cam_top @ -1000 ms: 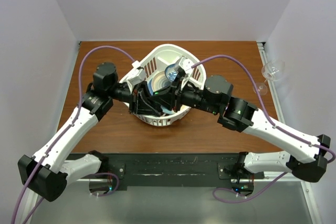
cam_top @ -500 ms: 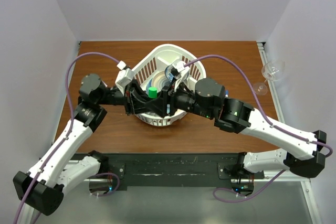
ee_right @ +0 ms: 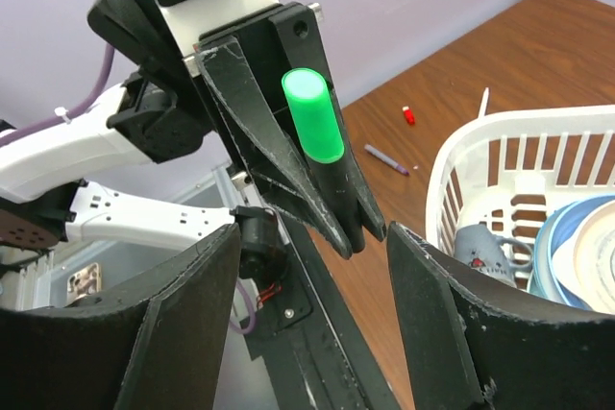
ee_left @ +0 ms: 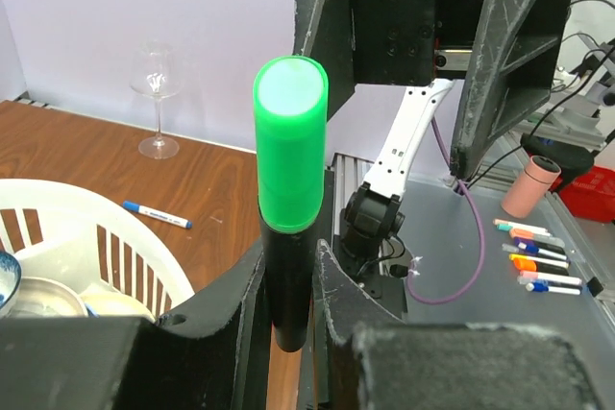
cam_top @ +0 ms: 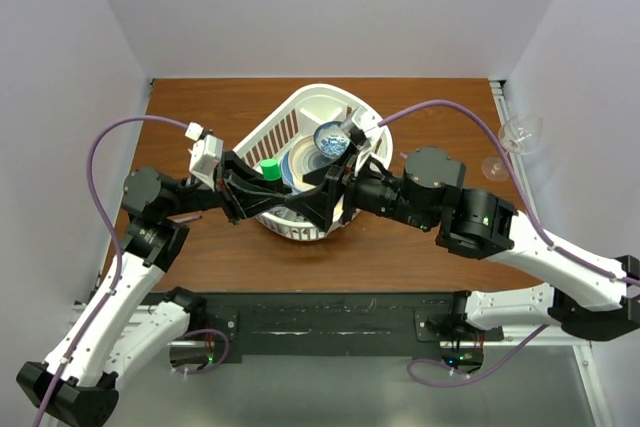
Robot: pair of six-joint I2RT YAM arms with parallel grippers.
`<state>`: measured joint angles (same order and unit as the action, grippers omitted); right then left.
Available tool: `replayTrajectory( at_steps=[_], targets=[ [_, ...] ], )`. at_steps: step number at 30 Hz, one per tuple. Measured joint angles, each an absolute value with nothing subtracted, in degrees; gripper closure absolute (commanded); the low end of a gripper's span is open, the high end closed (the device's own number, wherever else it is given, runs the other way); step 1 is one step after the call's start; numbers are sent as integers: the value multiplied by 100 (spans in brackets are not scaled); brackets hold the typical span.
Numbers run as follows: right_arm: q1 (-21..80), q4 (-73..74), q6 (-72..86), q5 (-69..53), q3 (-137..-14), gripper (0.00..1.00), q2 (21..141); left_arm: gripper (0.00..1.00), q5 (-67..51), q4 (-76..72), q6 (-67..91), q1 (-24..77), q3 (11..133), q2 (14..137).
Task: Insert the pens into the pen caps
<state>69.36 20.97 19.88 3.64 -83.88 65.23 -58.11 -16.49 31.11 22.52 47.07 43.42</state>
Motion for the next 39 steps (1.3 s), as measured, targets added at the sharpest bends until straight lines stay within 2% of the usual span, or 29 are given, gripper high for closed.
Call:
replayTrajectory(
  at_steps=[9, 13, 14, 16, 17, 21, 24, 25, 27, 28, 29, 30, 31, 32, 33, 34, 35, 36, 37, 38, 39],
  targets=[
    [6936, 1739, 1876, 174, -8431, 47, 6952, 100, -5843, -2351, 3828, 2250, 4412, 4224],
    [6936, 1610, 1824, 99, -8431, 64, 7236, 100, -5927, -2707, 4156, 2250, 4257, 4226],
    [6934, 1590, 1800, 86, -8429, 72, 7249, 100, -5953, -2779, 4263, 2222, 4198, 4224],
    [6928, 1592, 1732, 49, -8429, 75, 7247, 100, -5999, -2895, 4429, 2202, 4145, 4224],
    [6928, 1555, 1704, 32, -8427, 75, 7234, 100, -6029, -2884, 4480, 2187, 4125, 4224],
    [6921, 1347, 1778, 47, -8370, 56, 7201, 100, -6029, -3188, 4584, 2174, 4075, 4224],
    [6938, 1140, 1831, 38, -8344, 57, 7271, 100, -6130, -3312, 4613, 2220, 4036, 4254],
    [6941, 1083, 1839, 40, -8344, 68, 7295, 100, -6147, -3343, 4626, 2220, 4036, 4268],
    [6936, 1009, 1833, 43, -8344, 81, 7334, 100, -6169, -3382, 4654, 2220, 4036, 4318],
    [6932, 987, 1811, 47, -8344, 96, 7354, 100, -6182, -3400, 4681, 2220, 4032, 4335],
    [6923, 989, 1776, 36, -8346, 100, 7363, 100, -6200, -3406, 4737, 2217, 4025, 4338],
    [6921, 996, 1706, 21, -8346, 100, 7373, 100, -6228, -3415, 4797, 2215, 4012, 4338],
    [6914, 1015, 1651, -12, -8346, 100, 7373, 95, -6265, -3417, 4873, 2213, 3999, 4331],
    [6914, 1033, 1619, -40, -8346, 100, 7373, 87, -6285, -3417, 4910, 2213, 3992, 4322],
    [6914, 1035, 1601, -60, -8346, 100, 7373, 77, -6283, -3420, 4915, 2213, 3990, 4320],
    [6914, 1037, 1599, -64, -8346, 100, 7373, 60, -6281, -3415, 4908, 2213, 3990, 4309],
    [6912, 1063, 1599, -51, -8355, 100, 7373, 52, -6270, -3393, 4886, 2215, 3990, 4305],
    [6906, 1105, 1614, 1, -8372, 100, 7378, 17, -6215, -3330, 4783, 2215, 3992, 4287],
    [6877, 1164, 1619, 60, -8388, 100, 7389, 5, -6136, -3203, 4635, 2215, 4003, 4257],
    [6827, 1267, 1623, 104, -8409, 100, 7393, 0, -6069, -3063, 4475, 2220, 4016, 4222],
    [6753, 1378, 1629, 143, -8433, 100, 7400, 0, -5920, -2825, 4355, 2220, 4042, 4163]
  ],
)
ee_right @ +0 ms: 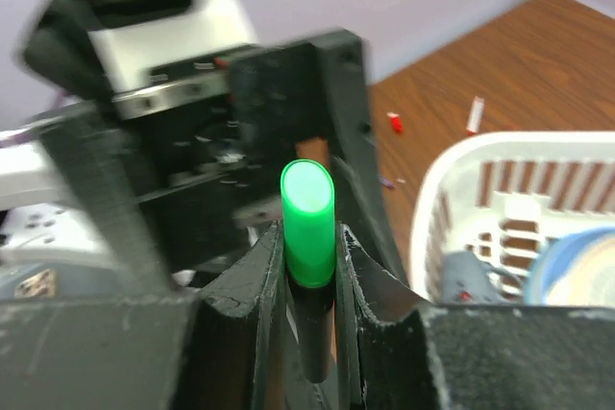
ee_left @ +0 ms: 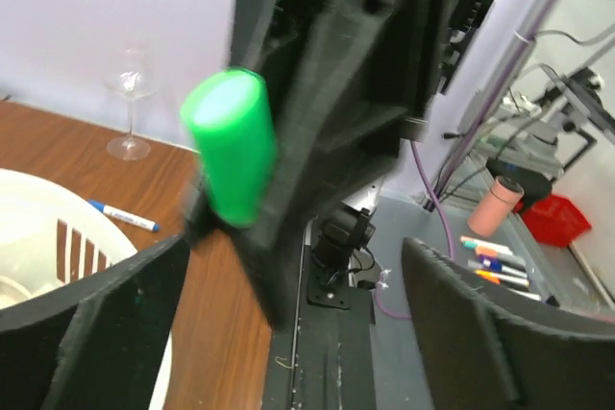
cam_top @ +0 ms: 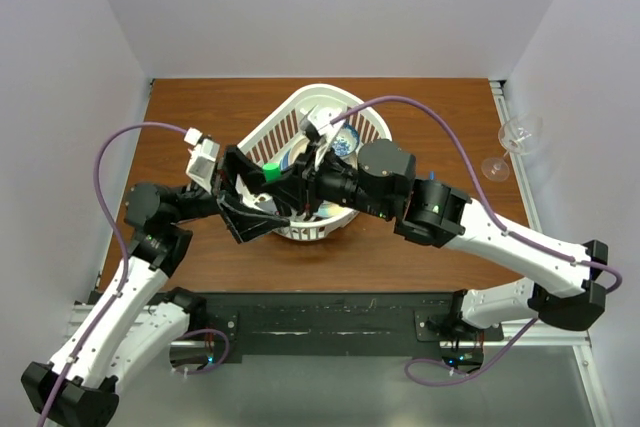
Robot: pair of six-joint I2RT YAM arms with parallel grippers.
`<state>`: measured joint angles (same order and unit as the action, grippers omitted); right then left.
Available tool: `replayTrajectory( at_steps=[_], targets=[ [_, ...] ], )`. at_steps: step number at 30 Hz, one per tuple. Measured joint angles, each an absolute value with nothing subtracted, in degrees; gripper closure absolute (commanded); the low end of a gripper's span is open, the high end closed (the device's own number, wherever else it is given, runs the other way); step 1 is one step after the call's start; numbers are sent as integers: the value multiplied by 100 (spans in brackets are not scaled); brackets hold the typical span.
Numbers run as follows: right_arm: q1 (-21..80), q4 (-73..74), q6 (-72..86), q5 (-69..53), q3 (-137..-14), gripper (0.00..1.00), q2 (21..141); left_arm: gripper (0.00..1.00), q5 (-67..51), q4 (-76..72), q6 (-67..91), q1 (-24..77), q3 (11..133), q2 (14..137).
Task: Insert the pens into the pen caps
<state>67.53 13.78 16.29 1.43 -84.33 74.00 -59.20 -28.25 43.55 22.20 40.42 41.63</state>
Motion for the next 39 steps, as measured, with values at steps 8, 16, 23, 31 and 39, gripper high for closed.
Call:
replayTrajectory(
  at_steps=[8, 16, 23, 31, 39],
  targets=[
    [4576, 2517, 1686, 432, -8534, 100, 7358, 0, -4558, -827, 3052, 2220, 4703, 4045],
    [2248, 3566, 1638, 510, -8335, 100, 7371, 0, -2036, 821, 1769, 2220, 4934, 3667],
    [1079, 3656, 1647, 331, -7640, 100, 8042, 0, -73, 1240, 1282, 2220, 4425, 2969],
    [1017, 3555, 1691, 346, -7260, 99, 9745, 0, 1157, 1409, 1234, 2220, 3752, 2637],
    [1007, 3341, 1776, 513, -7161, 92, 10442, 0, 1892, 1476, 1229, 2231, 3704, 2521]
  ],
)
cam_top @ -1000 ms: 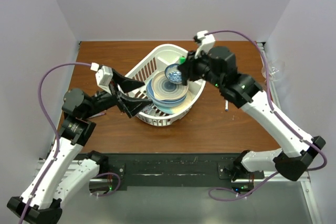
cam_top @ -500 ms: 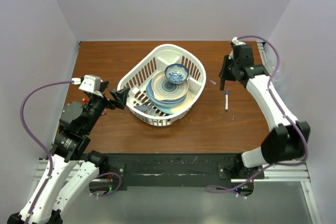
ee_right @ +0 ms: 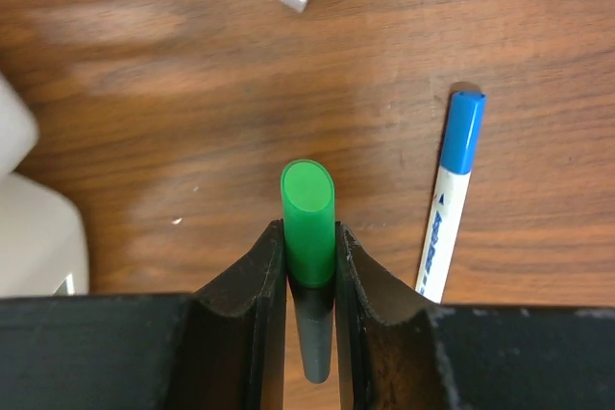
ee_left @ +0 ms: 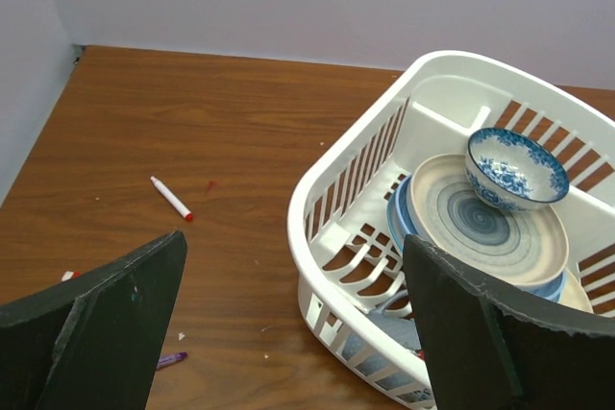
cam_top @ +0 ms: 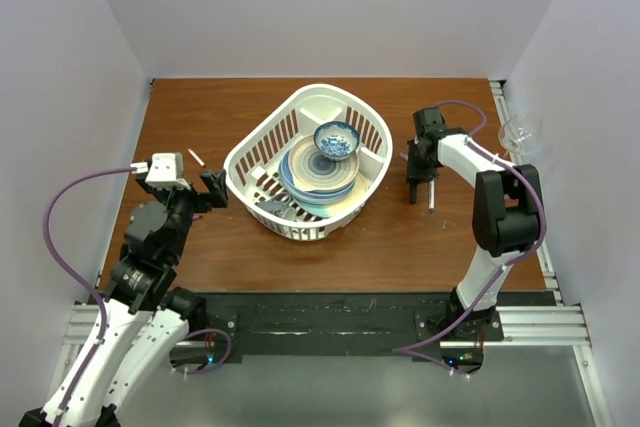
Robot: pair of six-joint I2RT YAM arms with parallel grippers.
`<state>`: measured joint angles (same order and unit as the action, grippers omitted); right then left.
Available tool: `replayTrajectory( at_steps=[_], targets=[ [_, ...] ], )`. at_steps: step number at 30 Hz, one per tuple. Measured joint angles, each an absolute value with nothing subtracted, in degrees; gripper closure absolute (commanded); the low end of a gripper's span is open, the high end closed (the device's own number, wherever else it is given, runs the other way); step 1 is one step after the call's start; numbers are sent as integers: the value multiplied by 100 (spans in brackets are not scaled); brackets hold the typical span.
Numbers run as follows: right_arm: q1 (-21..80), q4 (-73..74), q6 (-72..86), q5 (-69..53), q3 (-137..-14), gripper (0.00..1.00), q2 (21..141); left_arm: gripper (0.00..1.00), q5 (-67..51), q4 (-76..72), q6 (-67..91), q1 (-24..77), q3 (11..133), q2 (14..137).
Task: Insert the pens into the pen caps
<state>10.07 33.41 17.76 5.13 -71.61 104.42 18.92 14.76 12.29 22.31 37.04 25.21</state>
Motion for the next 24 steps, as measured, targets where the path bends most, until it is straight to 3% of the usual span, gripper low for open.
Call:
replayTrajectory(
  at_steps=[7, 24],
  targets=[
    [1004, 3159, 1785, 836, -7081, 88, 10637, 0, 2215, 1479, 1221, 2231, 3704, 2486],
    [996, 3041, 1927, 954, -7074, 59, 10763, 0, 3092, 1776, 1293, 2231, 3704, 2606]
  ],
)
